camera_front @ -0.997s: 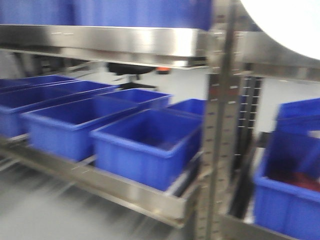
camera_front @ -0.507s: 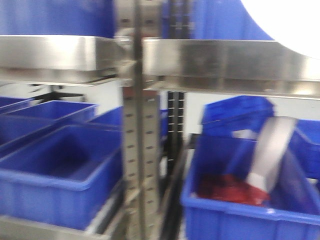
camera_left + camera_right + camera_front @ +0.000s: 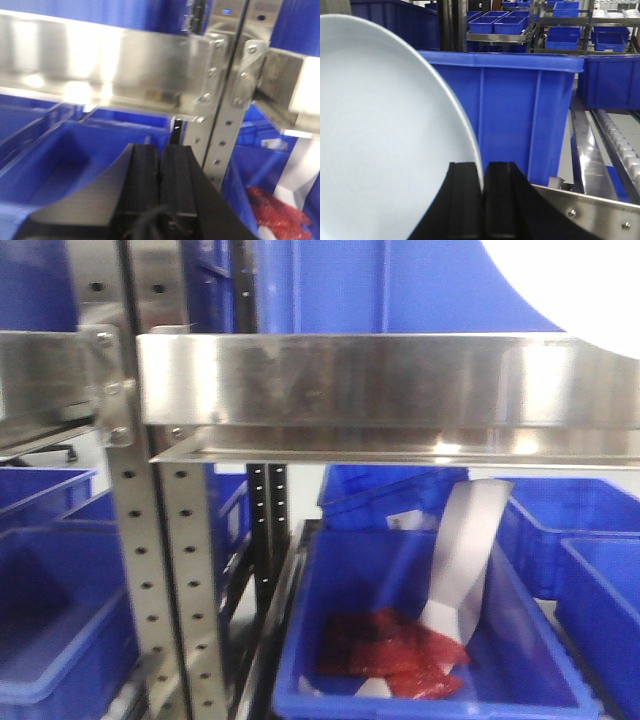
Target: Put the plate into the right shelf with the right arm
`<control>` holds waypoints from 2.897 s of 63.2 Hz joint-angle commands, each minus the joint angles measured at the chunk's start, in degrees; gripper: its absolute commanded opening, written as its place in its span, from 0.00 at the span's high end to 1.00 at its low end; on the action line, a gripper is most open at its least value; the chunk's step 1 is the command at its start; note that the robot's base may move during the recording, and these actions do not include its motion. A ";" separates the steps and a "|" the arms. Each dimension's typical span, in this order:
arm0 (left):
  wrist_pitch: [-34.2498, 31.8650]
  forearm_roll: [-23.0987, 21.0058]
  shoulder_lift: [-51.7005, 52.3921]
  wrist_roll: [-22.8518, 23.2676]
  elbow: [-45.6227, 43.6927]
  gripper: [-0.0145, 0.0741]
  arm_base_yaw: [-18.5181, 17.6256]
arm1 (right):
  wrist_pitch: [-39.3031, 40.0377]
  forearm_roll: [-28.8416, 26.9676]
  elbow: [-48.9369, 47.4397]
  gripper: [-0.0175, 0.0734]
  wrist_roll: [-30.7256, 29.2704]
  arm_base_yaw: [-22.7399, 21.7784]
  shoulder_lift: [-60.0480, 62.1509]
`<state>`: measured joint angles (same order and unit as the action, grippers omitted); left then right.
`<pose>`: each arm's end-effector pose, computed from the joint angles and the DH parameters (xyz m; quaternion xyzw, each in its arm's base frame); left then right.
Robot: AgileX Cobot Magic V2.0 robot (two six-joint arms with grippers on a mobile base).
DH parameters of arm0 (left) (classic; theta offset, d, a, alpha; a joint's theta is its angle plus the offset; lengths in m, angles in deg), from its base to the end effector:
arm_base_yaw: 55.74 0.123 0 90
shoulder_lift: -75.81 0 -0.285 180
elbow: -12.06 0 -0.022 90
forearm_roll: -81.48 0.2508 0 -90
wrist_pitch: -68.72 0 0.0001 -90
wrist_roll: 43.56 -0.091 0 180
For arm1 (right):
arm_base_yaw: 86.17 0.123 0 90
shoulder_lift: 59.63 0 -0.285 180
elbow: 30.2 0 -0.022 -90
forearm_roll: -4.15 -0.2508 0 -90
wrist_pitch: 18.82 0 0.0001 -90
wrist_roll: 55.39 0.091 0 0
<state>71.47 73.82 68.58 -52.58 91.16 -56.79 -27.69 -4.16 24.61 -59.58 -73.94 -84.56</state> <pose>0.0571 -0.0016 0.1983 0.0171 0.7010 -0.0003 0.7129 0.0732 0.0180 0.3117 -0.0579 0.6955 0.1089 0.7079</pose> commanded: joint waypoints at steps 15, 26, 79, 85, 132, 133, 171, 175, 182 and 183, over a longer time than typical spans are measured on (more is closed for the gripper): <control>-5.16 -0.47 0.59 0.40 0.59 0.98 -0.11 | 5.48 -0.30 -1.83 0.75 -0.24 -0.44 -0.59; -5.16 -0.47 0.59 0.40 0.59 0.98 -0.11 | 5.48 -0.30 -1.83 0.75 -0.24 -0.44 -0.59; -5.16 -0.47 0.59 0.40 0.59 0.98 -0.11 | 5.48 -0.30 -1.83 0.75 -0.24 -0.44 -0.59; -5.16 -0.47 0.59 0.40 0.59 0.98 -0.11 | 5.95 -0.30 -1.83 0.75 -0.24 -0.44 -0.59; -5.16 -0.47 0.59 0.40 0.59 0.98 -0.11 | 8.88 -1.71 -11.50 0.75 -0.19 -0.36 -5.13; -5.16 -0.47 0.59 0.40 0.59 0.98 -0.11 | 8.56 -1.83 -12.51 0.75 -0.19 -0.36 -5.92; -5.16 -0.47 0.59 0.40 0.59 0.98 -0.11 | 12.60 -1.15 -48.34 0.75 -0.24 -0.36 -49.54; -5.16 -0.47 0.59 0.40 0.59 0.98 -0.11 | 13.76 0.66 -50.28 0.75 -0.24 -0.36 -53.20; -5.16 -0.47 0.59 0.40 0.59 0.98 -0.11 | 15.89 1.71 -52.69 0.75 -0.24 -0.36 -57.77; -5.16 -0.47 0.59 0.40 0.59 0.98 -0.11 | 15.99 1.71 -52.98 0.74 -0.24 -0.29 -58.25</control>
<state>71.47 73.82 68.58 -52.58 91.16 -56.79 -19.16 -3.54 -24.59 -59.58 -73.94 -141.53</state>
